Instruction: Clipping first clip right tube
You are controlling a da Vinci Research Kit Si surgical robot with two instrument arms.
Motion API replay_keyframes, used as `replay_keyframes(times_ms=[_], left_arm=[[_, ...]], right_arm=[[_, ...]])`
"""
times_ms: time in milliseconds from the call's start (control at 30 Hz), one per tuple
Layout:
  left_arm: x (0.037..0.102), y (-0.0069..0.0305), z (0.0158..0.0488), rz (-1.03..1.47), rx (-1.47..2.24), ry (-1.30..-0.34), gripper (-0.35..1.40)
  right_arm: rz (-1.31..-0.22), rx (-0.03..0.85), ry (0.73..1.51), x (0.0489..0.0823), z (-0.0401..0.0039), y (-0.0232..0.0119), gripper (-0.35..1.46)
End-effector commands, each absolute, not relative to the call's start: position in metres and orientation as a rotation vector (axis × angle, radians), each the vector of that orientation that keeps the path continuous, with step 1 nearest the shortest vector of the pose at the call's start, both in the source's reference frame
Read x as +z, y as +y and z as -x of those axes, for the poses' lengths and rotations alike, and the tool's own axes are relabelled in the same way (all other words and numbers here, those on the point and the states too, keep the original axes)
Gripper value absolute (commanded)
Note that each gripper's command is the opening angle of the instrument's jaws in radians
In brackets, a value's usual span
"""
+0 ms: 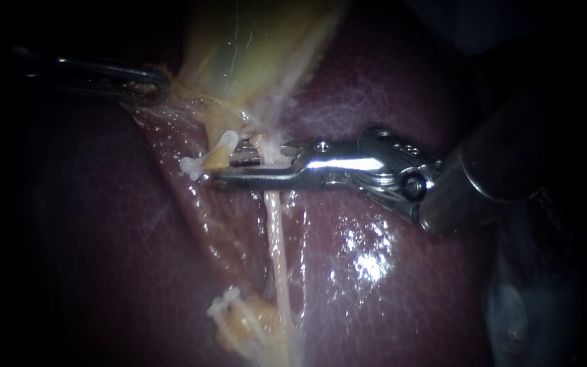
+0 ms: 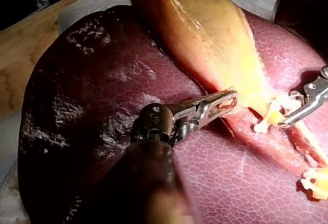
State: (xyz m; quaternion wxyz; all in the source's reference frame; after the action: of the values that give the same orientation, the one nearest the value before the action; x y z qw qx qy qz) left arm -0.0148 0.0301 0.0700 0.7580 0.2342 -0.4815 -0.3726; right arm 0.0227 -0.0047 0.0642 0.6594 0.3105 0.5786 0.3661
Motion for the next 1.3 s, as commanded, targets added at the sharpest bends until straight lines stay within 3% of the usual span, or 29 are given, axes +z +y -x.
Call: replay_keyframes(times_ms=[33,133,300,833,1300], left_arm=[[0.07,0.0301,0.0148,-0.51,-0.812,-1.049,-0.35],[0.07,0.0301,0.0148,-0.51,-0.812,-1.049,-0.35],[0.07,0.0301,0.0147,-0.51,-0.812,-1.049,-0.35],[0.07,0.0301,0.0147,-0.511,-0.811,-1.049,-0.35],[0.0699,0.0301,0.0146,-0.511,-0.811,-1.049,-0.35]], right_arm=[[-0.702,0.829,1.309,0.0642,-0.0227,-0.0047,0.19],[-0.701,0.822,1.311,0.0642,-0.0226,-0.0048,0.37],[-0.741,0.786,1.324,0.0641,-0.0227,-0.0052,0.49],[-0.974,0.595,1.336,0.0619,-0.0235,-0.0134,0.5],[-1.128,0.557,1.302,0.0617,-0.0227,-0.0164,0.49]])
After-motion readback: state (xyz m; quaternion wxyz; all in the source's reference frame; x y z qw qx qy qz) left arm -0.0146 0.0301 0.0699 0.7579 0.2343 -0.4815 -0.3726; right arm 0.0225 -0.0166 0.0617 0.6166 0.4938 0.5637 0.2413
